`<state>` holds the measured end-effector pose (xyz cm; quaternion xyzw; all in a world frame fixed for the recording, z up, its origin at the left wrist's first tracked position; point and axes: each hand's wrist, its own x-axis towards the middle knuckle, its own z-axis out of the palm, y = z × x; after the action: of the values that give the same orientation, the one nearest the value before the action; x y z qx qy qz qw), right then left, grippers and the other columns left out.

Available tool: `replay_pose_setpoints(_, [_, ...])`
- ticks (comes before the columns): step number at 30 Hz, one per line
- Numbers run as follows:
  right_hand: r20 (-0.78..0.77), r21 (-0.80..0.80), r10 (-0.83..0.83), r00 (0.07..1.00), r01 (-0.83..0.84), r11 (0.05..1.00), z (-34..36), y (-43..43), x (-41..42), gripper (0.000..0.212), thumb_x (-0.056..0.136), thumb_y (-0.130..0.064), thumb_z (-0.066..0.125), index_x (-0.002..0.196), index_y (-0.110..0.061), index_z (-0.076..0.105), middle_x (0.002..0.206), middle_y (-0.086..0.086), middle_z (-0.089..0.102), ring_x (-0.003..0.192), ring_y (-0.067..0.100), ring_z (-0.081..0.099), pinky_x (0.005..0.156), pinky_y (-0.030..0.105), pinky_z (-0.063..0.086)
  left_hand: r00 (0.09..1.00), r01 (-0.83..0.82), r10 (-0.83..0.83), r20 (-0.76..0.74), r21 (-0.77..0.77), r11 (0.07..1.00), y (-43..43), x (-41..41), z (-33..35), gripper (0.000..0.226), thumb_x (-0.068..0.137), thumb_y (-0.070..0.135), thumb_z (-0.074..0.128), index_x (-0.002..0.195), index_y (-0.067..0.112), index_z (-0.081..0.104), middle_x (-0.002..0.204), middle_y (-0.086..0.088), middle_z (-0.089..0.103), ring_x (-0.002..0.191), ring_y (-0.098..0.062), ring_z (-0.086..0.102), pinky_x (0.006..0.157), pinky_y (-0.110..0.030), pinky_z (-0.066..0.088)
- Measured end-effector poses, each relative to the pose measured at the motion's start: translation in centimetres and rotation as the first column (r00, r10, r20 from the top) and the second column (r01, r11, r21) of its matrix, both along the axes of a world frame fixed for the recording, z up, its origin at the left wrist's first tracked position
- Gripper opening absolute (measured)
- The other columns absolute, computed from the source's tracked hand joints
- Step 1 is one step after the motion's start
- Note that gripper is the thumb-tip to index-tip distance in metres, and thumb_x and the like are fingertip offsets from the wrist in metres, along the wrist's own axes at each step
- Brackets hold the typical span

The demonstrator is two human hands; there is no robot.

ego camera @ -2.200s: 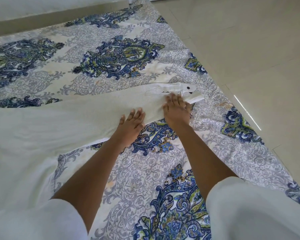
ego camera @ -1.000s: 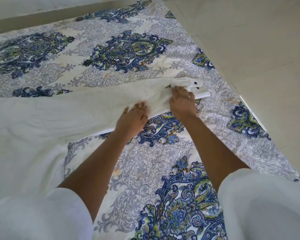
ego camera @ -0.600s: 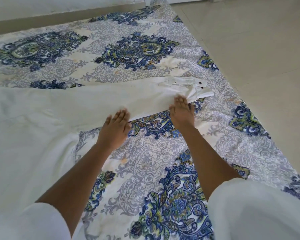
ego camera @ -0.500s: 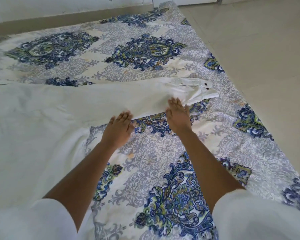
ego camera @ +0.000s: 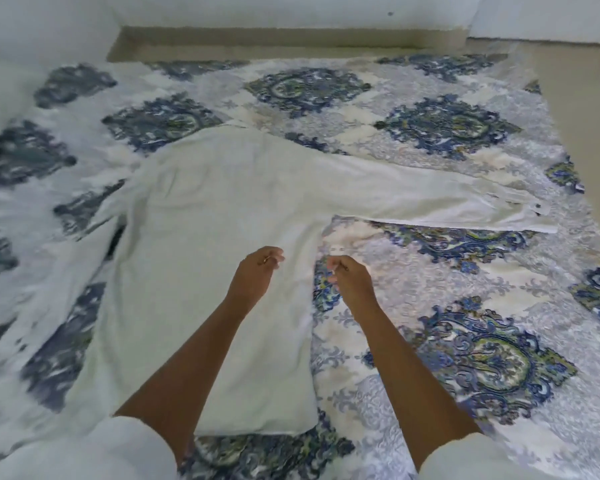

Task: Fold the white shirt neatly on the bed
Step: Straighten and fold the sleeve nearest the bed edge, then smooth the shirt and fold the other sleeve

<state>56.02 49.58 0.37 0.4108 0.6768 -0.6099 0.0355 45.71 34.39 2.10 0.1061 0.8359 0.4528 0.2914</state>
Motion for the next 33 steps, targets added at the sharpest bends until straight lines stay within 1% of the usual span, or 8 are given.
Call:
replay_pose_setpoints(3, [0.015,-0.149,0.009,1.0,-0.007,0.989,0.0,-6.1,-1.4,0.028,0.093,0.002,0.037,0.086,-0.012,0.06,0.081,0.005,0.058,0.065,0.018,0.056,0.058,0.023,0.039,0.988,-0.141,0.139,0.073,0.023,0.99,-6.7,-0.6,0.6,0.022,0.094,-0.001,0.042,0.102,0.001,0.062,0.094,-0.009,0.063,0.063,0.006,0.059,0.056,-0.003,0.039])
replay_pose_setpoints(9, [0.073,-0.201,-0.033,0.997,0.047,0.978,-1.0,-17.0,-3.4,0.032,0.092,0.002,0.035,0.081,-0.017,0.059,0.08,0.001,0.059,0.065,0.018,0.059,0.061,0.026,0.043,0.959,-0.25,0.245,0.145,0.014,0.968,-19.8,-2.0,-0.4,0.019,0.096,0.003,0.042,0.099,0.006,0.06,0.093,-0.01,0.062,0.072,-0.009,0.056,0.058,-0.004,0.04])
replay_pose_setpoints(13, [0.155,-0.203,-0.099,0.983,0.13,0.971,-2.0,-22.3,-3.0,0.024,0.092,0.002,0.037,0.093,-0.007,0.059,0.081,0.005,0.059,0.065,0.021,0.058,0.061,0.028,0.044,0.967,-0.204,0.21,0.144,-0.057,0.977,-26.4,-2.3,-2.2,0.022,0.081,0.023,0.047,0.093,0.011,0.062,0.091,-0.009,0.064,0.088,-0.024,0.061,0.084,-0.033,0.047])
replay_pose_setpoints(16, [0.203,-0.195,-0.168,0.965,0.208,0.959,-3.0,-24.9,-1.9,0.022,0.092,0.002,0.038,0.093,-0.007,0.058,0.082,0.008,0.059,0.063,0.021,0.057,0.058,0.028,0.043,0.984,-0.089,0.114,0.135,-0.18,0.98,-29.4,-2.4,-3.7,0.022,0.091,0.02,0.051,0.101,0.007,0.064,0.108,-0.015,0.066,0.102,-0.03,0.061,0.09,-0.04,0.046])
replay_pose_setpoints(22, [0.18,-0.106,-0.372,0.911,0.394,0.913,-4.1,-23.2,0.4,0.022,0.093,-0.003,0.042,0.097,-0.011,0.062,0.083,0.003,0.062,0.07,0.018,0.057,0.06,0.026,0.044,0.986,0.156,-0.138,0.098,-0.217,0.964,-24.7,-1.7,-5.9,0.025,0.097,0.017,0.044,0.11,0.012,0.065,0.118,-0.002,0.065,0.109,-0.019,0.058,0.089,-0.024,0.039])
replay_pose_setpoints(28, [0.223,0.496,-0.442,0.869,0.289,0.819,-6.7,-16.7,0.7,0.025,0.089,-0.009,0.05,0.108,-0.013,0.067,0.116,0.014,0.06,0.105,0.031,0.055,0.08,0.033,0.046,0.892,0.427,-0.45,-0.053,-0.237,0.873,-15.9,-1.3,-7.5,0.028,0.098,0.021,0.041,0.115,0.02,0.063,0.12,0.006,0.062,0.113,-0.016,0.054,0.096,-0.032,0.042])
replay_pose_setpoints(30, [0.18,0.483,-0.427,0.886,0.298,0.823,-7.3,-13.9,0.6,0.03,0.089,-0.012,0.055,0.117,-0.01,0.061,0.117,0.011,0.057,0.108,0.028,0.053,0.078,0.027,0.04,0.828,0.516,-0.553,-0.098,-0.257,0.817,-12.4,-0.9,-8.1,0.03,0.097,0.016,0.038,0.117,0.02,0.062,0.122,0.004,0.061,0.112,-0.019,0.052,0.093,-0.035,0.045])
replay_pose_setpoints(33, [0.204,0.312,-0.352,0.913,0.28,0.908,-7.7,-11.1,-0.2,0.026,0.088,-0.017,0.059,0.112,-0.009,0.057,0.098,0.003,0.059,0.088,0.019,0.055,0.07,0.024,0.036,0.77,0.565,-0.614,-0.175,-0.26,0.783,-8.2,-0.5,-9.0,0.035,0.092,0.008,0.036,0.114,0.02,0.061,0.122,0.001,0.061,0.106,-0.024,0.052,0.085,-0.038,0.048])
